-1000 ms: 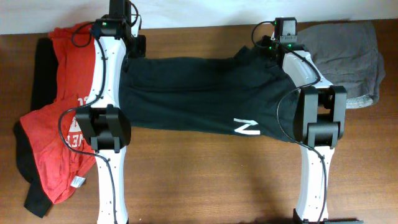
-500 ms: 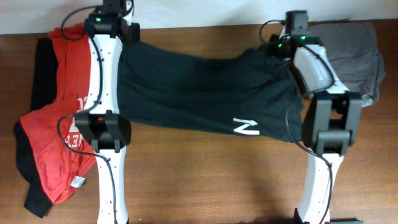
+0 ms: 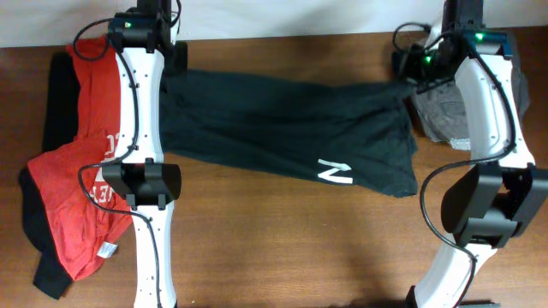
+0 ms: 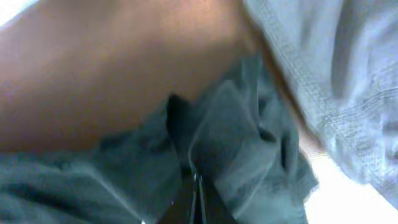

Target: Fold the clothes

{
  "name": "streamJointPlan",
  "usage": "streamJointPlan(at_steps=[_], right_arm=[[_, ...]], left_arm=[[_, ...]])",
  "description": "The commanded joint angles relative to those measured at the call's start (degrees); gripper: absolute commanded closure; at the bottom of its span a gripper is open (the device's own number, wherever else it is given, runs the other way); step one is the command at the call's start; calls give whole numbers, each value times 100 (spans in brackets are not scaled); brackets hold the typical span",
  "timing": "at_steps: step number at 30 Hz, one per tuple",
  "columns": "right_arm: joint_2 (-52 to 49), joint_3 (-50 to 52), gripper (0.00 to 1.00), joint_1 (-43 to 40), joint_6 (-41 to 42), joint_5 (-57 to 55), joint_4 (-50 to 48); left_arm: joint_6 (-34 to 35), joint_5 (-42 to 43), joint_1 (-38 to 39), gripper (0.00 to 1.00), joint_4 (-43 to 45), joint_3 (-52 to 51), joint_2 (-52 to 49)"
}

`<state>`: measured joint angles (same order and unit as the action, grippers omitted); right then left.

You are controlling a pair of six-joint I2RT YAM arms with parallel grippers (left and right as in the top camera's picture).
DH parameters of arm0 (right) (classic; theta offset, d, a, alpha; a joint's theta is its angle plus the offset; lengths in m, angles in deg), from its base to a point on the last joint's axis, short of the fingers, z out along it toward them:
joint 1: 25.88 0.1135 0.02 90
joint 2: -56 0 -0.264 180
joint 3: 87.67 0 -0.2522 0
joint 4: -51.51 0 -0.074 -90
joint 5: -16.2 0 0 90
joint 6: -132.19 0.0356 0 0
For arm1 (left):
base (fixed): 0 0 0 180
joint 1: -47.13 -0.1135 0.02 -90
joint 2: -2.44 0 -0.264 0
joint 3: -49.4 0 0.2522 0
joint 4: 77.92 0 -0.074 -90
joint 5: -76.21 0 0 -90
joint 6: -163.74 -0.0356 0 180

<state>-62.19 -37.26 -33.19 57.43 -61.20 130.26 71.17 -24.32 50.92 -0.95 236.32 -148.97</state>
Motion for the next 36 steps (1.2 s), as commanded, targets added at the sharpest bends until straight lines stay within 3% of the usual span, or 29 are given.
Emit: streamJointPlan(at_steps=[1,9,19,27,36], right_arm=[[278,-66,96,-15,-243,79,575],[352,-66,96,-278,-455,52,1757],[352,-63,96,-407,-754,-17,2328],[352,-20,96,-391,-907,-59,2334],[352,774,96,-398,-946,-295,2065]], left_arm=[[-28,-531,-24,99,-402,107,35],[-26,-317,-96,99,-745,105,35],[-162,546,-94,99,-745,-57,94],[-184,302,-129,99,-745,-1744,863],[-227,234,-313,99,-503,-3010,872]])
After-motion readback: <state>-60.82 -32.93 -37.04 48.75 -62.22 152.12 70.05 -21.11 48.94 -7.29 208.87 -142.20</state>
